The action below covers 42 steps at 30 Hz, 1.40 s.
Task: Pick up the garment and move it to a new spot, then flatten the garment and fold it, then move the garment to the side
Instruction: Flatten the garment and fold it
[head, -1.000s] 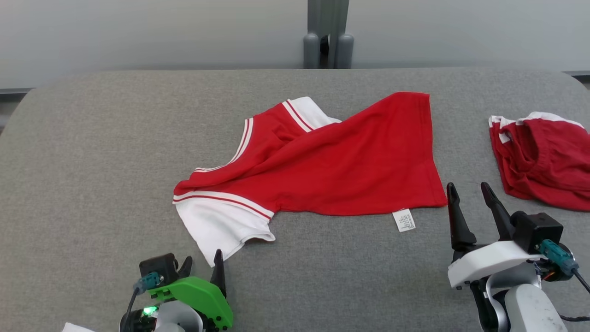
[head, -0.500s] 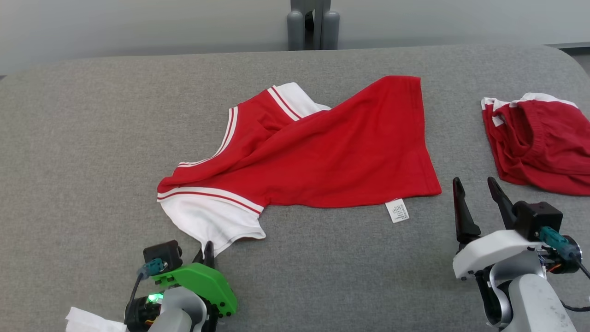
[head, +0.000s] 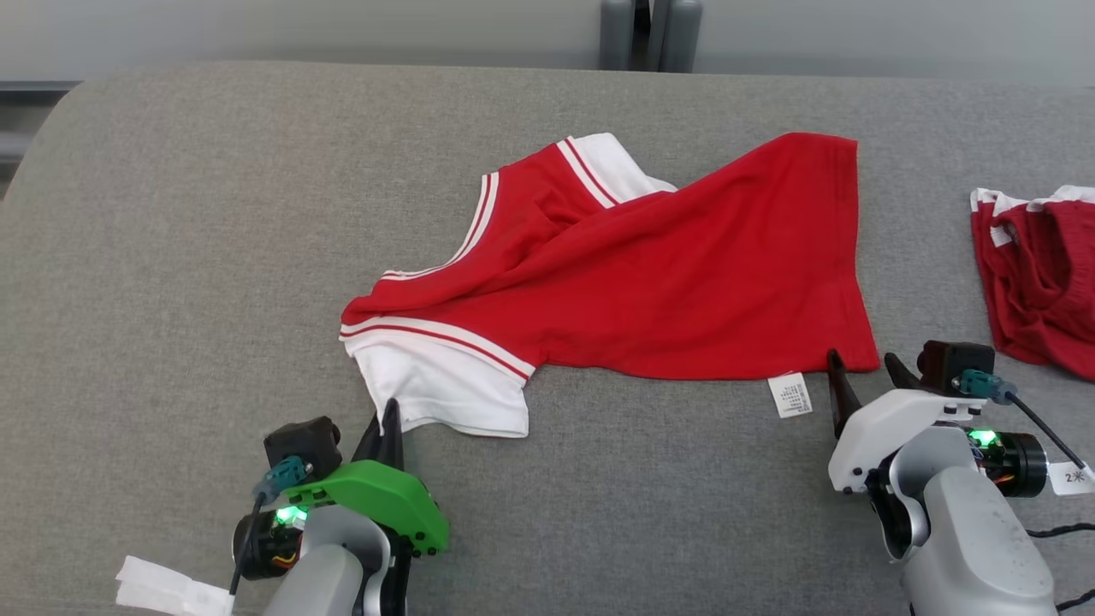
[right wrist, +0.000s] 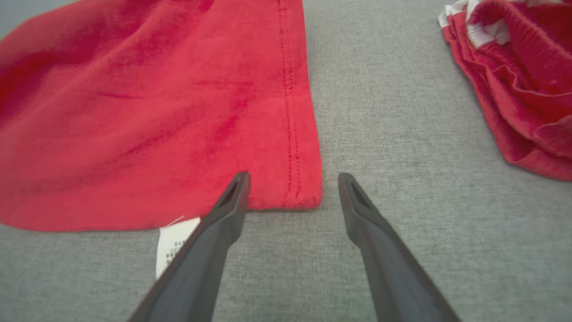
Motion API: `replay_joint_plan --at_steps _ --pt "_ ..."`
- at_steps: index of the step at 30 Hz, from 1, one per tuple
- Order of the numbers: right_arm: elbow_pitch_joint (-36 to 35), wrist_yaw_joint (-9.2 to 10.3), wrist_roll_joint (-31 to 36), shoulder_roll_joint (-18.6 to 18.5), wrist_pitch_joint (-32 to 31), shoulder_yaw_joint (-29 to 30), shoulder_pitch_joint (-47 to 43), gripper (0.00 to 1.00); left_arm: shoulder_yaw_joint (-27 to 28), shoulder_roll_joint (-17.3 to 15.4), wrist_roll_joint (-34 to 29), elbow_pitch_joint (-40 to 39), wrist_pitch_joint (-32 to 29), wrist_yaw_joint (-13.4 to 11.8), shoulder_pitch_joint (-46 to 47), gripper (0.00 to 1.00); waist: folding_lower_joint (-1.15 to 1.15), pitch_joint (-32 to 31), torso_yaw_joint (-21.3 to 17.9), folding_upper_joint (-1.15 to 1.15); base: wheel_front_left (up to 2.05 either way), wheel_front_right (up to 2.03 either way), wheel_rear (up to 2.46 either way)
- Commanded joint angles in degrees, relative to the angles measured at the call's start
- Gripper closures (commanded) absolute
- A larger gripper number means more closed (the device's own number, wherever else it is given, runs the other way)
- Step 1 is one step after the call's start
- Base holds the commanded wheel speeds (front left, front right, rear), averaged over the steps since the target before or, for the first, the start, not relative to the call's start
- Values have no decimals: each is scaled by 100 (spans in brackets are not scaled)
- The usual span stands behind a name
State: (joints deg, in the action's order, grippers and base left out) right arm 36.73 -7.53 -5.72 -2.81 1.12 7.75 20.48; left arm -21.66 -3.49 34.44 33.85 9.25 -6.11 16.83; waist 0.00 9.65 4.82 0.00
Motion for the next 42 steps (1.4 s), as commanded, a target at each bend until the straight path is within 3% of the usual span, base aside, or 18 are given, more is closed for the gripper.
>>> replay_joint_plan --at_steps 1,5,6,7,8,9,10,18,25,31,42 --pt "185 9 68 -18 42 17 133 0 8 -62 -65 -65 37 -34 -27 100 0 72 77 0 0 0 0" --pt "735 7 93 -10 96 -60 356 0 1 -104 -59 -244 25 -70 -115 100 0 85 107 0 0 0 0" --pt "840 5 63 -5 120 -98 391 8 0 -117 -60 -288 35 -80 -126 100 0 78 107 0 0 0 0" --pt "944 5 12 -3 180 -145 435 60 3 -135 -60 -343 54 -87 -140 100 0 63 101 0 0 0 0" --pt "1021 5 -23 -3 241 -176 475 68 4 -148 -57 -382 58 -87 -160 100 0 47 94 0 0 0 0" --pt "1108 5 -47 -3 313 -219 524 90 3 -168 -58 -427 60 -94 -187 100 0 20 81 0 0 0 0" --pt "1171 5 -64 -3 367 -248 559 100 4 -185 -60 -473 66 -95 -210 100 0 -4 69 0 0 0 0" --pt "1295 5 -851 -13 956 -721 835 100 255 -197 359 -1101 185 117 -272 100 0 -361 -91 0 0 0 0" --pt "261 5 -1295 -17 1079 -1108 653 100 443 -577 373 -2204 -38 78 -112 100 0 -916 -291 0 0 0 0" --pt "-1616 5 -1372 -122 617 -949 210 100 604 -1045 208 -3511 -382 -96 101 100 0 -1264 -418 0 0 0 0" --pt "-5589 5 -1446 -84 -945 -345 -920 100 930 -1789 -22 -5766 -1223 -335 778 100 0 -1569 -655 0 0 0 0"
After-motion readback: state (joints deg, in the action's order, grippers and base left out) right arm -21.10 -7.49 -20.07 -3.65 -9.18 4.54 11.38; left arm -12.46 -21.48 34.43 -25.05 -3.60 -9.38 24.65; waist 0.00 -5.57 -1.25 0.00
